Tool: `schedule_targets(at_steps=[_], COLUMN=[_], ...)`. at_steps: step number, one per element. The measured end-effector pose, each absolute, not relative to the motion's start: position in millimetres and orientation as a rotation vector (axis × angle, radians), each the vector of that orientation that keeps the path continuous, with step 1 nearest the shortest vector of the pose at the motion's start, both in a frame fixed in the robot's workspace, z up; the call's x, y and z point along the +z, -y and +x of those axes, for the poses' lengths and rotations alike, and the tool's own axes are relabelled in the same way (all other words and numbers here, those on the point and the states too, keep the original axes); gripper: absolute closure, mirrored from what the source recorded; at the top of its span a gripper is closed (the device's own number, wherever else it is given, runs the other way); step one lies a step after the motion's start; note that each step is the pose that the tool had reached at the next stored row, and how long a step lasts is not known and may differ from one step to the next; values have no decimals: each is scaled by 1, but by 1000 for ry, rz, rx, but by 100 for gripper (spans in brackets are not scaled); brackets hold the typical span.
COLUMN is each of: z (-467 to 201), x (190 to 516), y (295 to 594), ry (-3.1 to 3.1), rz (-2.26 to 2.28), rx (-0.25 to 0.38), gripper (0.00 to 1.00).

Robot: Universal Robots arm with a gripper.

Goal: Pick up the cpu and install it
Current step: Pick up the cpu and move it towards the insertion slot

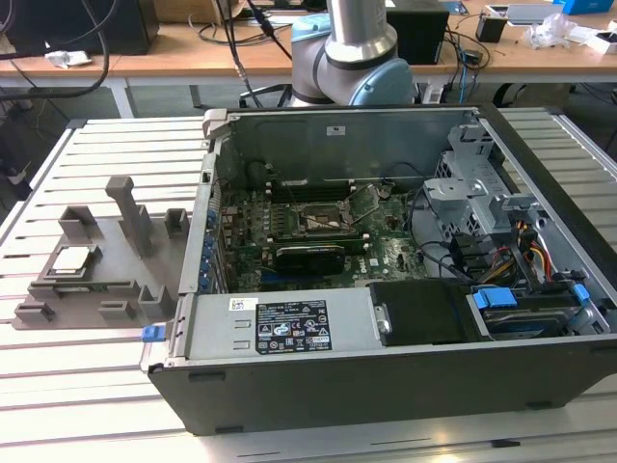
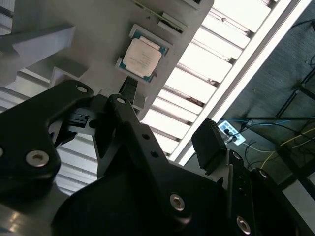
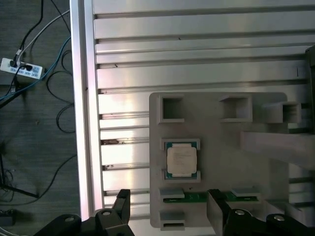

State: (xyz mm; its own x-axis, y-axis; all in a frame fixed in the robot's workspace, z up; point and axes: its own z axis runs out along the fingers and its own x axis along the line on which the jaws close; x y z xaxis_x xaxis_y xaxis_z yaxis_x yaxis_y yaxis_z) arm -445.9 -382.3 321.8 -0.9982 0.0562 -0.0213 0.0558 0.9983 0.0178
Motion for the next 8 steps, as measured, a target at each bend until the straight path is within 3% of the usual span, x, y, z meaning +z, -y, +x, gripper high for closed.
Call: schedule_targets(at_steps=[8], z=[-446], x=[312], y=[382], ry=[-3118], rz=[87], rx=[27], gripper=[28])
